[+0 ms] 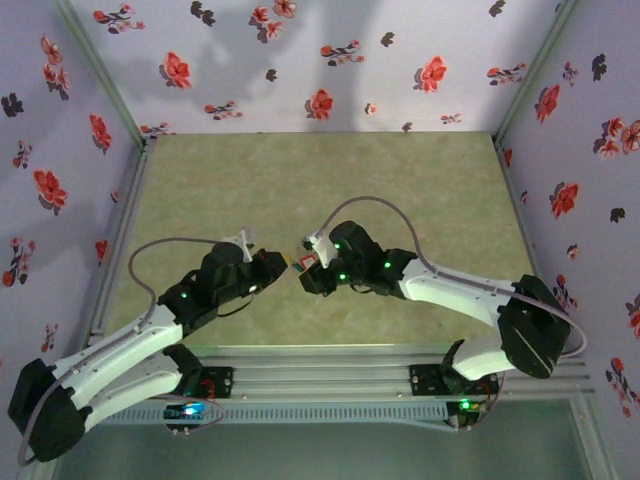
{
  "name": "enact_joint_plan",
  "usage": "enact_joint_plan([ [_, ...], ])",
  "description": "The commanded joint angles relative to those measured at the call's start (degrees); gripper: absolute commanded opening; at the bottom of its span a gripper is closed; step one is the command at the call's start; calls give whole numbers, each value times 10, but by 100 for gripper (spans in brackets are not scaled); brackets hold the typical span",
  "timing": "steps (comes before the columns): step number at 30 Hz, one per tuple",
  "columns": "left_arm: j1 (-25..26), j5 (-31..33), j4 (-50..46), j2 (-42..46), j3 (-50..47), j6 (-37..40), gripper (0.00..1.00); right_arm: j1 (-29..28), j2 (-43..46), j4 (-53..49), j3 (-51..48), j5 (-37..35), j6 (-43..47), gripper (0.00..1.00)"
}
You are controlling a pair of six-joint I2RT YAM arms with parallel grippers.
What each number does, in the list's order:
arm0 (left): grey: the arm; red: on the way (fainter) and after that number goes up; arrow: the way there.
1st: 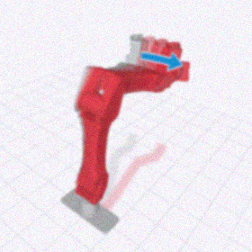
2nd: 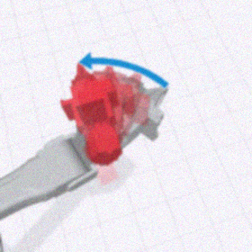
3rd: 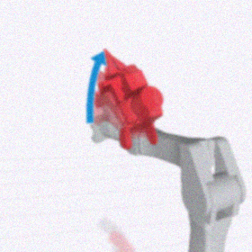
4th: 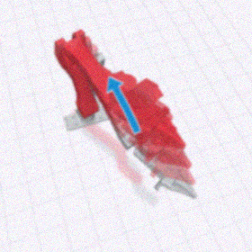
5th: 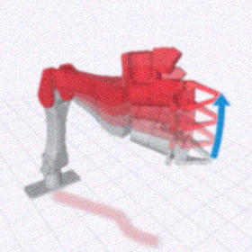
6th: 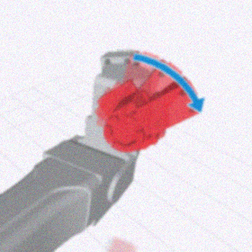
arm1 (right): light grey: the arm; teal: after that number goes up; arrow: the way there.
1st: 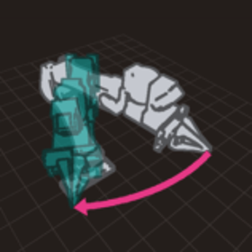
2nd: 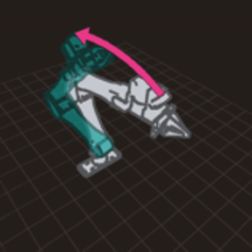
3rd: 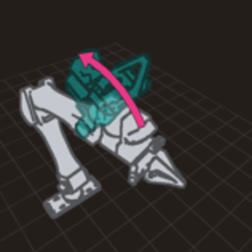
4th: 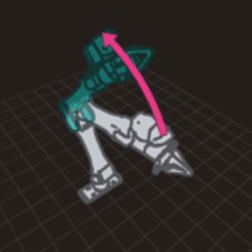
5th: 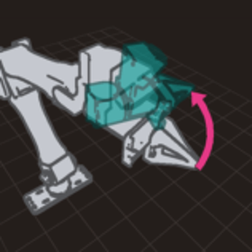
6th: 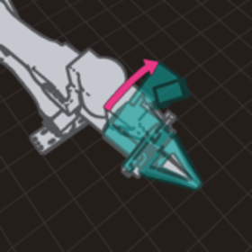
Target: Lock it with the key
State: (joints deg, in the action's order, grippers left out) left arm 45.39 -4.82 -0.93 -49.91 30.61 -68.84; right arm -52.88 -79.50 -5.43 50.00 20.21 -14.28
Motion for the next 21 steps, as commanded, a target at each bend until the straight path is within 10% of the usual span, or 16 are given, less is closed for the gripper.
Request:
enact_joint_plan([
  [1, 0, -20, -7, 1, 16, 15, 0, -2, 36, 29, -11, -31, 6, 32],
  [21, 0, -14, -39, -1, 41, 24, 0, -5, 26, 40, -14, 20, 14, 38],
])
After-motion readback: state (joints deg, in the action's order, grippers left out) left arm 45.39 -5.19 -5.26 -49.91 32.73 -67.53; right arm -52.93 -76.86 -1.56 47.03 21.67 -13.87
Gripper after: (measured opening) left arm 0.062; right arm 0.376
